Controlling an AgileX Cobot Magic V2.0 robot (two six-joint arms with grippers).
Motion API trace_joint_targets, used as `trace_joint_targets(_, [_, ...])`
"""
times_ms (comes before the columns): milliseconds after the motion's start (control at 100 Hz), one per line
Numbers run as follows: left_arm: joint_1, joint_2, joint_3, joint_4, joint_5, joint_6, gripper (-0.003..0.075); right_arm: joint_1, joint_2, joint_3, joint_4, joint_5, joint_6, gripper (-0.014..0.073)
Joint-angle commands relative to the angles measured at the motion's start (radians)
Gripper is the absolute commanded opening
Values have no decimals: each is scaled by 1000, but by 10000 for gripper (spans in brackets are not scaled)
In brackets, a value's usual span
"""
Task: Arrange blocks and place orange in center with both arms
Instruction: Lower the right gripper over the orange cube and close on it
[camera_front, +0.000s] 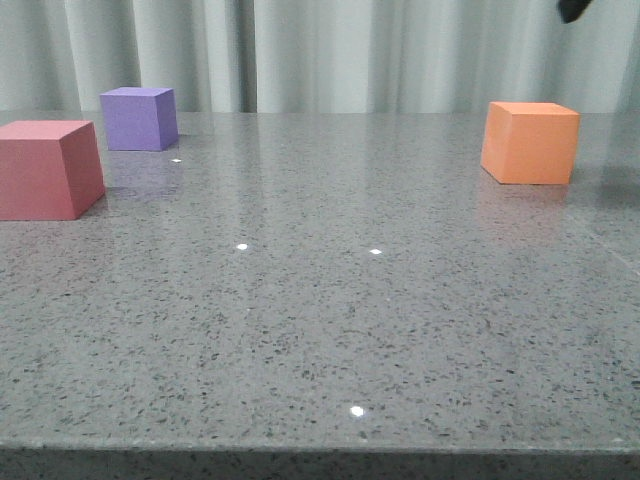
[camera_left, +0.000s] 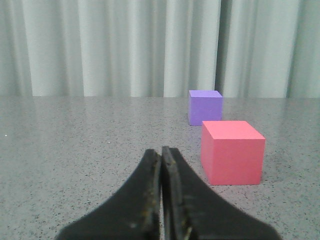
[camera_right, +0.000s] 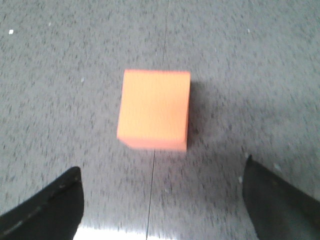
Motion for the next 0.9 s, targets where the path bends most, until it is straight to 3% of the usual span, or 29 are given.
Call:
trace_joint_targets(0, [2, -37, 42, -1, -81, 0, -20, -1, 40, -100, 3, -54, -9, 635])
trace_joint_targets(220, [2, -37, 42, -1, -81, 0, -20, -1, 190, -210, 10, -43, -9, 635])
trace_joint_targets(640, [2, -37, 42, -1, -81, 0, -20, -1, 320, -219, 25, -46, -9, 625])
trace_joint_targets(890, [2, -37, 42, -1, -81, 0, -20, -1, 320, -231, 57, 1, -9, 374])
